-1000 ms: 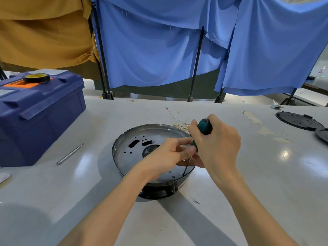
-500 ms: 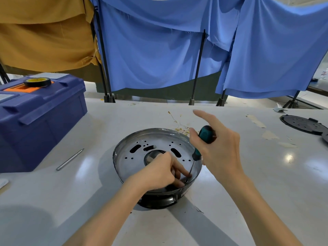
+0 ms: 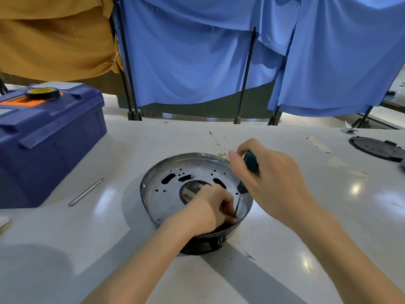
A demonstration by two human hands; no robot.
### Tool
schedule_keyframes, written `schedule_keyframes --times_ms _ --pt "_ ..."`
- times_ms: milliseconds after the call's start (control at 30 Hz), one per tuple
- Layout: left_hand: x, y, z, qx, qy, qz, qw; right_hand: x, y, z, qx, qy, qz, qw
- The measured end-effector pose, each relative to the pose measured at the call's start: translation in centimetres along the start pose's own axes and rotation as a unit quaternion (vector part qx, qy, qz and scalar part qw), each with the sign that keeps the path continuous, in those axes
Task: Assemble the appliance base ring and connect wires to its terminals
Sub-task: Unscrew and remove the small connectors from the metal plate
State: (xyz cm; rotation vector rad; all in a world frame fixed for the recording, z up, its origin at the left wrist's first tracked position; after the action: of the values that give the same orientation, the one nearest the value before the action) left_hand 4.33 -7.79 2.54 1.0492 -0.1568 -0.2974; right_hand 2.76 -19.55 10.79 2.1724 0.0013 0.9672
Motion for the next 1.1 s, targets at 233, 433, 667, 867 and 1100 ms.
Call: schedule_keyframes --times_ms 233,433,667,867,1100 --pt "0.1 -0.1 -0.8 -0.065 -0.009 0.007 0.998 2.2 2.6 0.6 0.018 -0.060 -0.184 0.981" --pt "0.2 -0.1 -0.5 -0.036 -0.015 0.003 0.999 1.9 0.5 -0.7 -0.069 -0.050 -0.097 0.992" --pt "-0.1 0.2 0.0 -0.001 -0.019 0.002 1.000 0.7 1.3 -0.9 -0.246 -0.090 0.022 0.965" --pt "-0.1 0.1 0.1 0.015 -0.009 -0.002 1.000 1.9 2.8 0.0 -0.009 -0.103 -0.284 0.953" --pt "-0.2 0.0 -0.2 -0.005 -0.022 0.012 1.000 1.9 1.3 0.8 0.092 -0.194 -0.205 0.955"
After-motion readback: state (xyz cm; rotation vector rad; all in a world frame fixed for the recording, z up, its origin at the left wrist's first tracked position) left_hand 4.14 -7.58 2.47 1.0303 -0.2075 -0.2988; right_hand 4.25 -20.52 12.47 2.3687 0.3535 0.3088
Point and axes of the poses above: each hand's wrist, its own x-axis towards the middle knuckle, its own y-axis out of the back of the hand, z = x × y, the point moved 3 cm from there along x, towards the middle knuckle, and after that the axes turned 11 degrees about x, right-handed, at the moved point
